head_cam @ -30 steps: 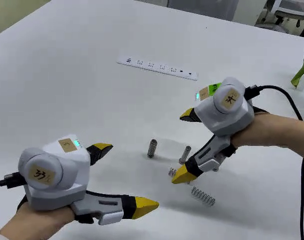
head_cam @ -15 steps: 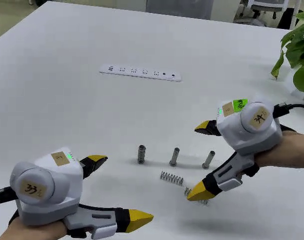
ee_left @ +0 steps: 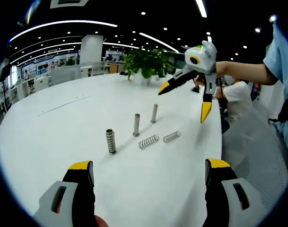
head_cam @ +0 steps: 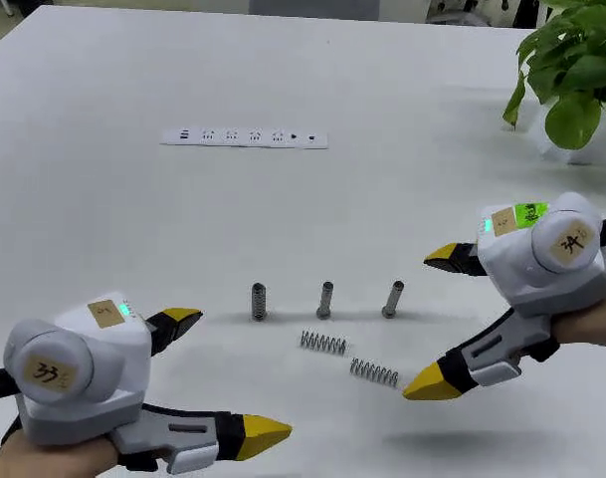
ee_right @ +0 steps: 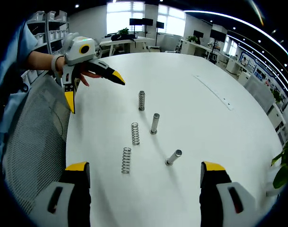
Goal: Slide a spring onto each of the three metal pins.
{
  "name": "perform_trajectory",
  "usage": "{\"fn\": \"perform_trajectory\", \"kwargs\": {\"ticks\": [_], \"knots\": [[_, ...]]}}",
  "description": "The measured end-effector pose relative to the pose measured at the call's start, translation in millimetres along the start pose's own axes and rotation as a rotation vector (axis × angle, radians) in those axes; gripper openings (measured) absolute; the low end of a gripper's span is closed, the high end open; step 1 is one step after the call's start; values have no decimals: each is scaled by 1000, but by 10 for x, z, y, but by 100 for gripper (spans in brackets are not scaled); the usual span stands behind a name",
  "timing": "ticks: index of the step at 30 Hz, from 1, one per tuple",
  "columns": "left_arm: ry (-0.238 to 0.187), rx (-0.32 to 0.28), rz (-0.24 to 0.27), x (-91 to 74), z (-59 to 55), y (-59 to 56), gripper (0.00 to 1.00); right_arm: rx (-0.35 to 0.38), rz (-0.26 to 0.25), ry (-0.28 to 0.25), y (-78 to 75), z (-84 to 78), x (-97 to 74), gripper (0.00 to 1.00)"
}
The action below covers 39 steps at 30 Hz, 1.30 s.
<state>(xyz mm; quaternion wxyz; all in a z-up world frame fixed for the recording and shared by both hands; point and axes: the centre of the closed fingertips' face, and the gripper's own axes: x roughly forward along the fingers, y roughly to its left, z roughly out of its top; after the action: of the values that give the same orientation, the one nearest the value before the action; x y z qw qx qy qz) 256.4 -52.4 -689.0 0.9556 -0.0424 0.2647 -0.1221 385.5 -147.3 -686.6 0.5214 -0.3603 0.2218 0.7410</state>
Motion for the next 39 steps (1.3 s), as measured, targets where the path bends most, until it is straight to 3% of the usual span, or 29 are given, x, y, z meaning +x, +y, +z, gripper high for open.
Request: {"fn": "perform_trajectory", "kwargs": {"ticks": [12, 24, 30, 32, 34, 35, 39], "knots": [[42, 31, -26, 8, -31, 75, 100, 73, -32, -8, 62, -251, -128, 98], [84, 111, -91, 99, 44, 12, 96, 99, -29, -17, 122, -325, -129, 97], [108, 186, -156, 232, 87, -104, 90, 113, -24, -20, 171, -369, -121, 97], [126, 207, -179, 299, 90, -137, 83, 119, -23, -20, 191, -388, -124, 96], [173, 262, -158, 379, 50, -74, 77, 126, -21, -23, 212, -402, -128, 96], [199, 281, -176, 418, 21, -95, 75, 132, -20, -24, 225, -415, -128, 96], [199, 285, -206, 558, 40, -128, 64, 148, -17, -28, 293, -452, -111, 96]]}}
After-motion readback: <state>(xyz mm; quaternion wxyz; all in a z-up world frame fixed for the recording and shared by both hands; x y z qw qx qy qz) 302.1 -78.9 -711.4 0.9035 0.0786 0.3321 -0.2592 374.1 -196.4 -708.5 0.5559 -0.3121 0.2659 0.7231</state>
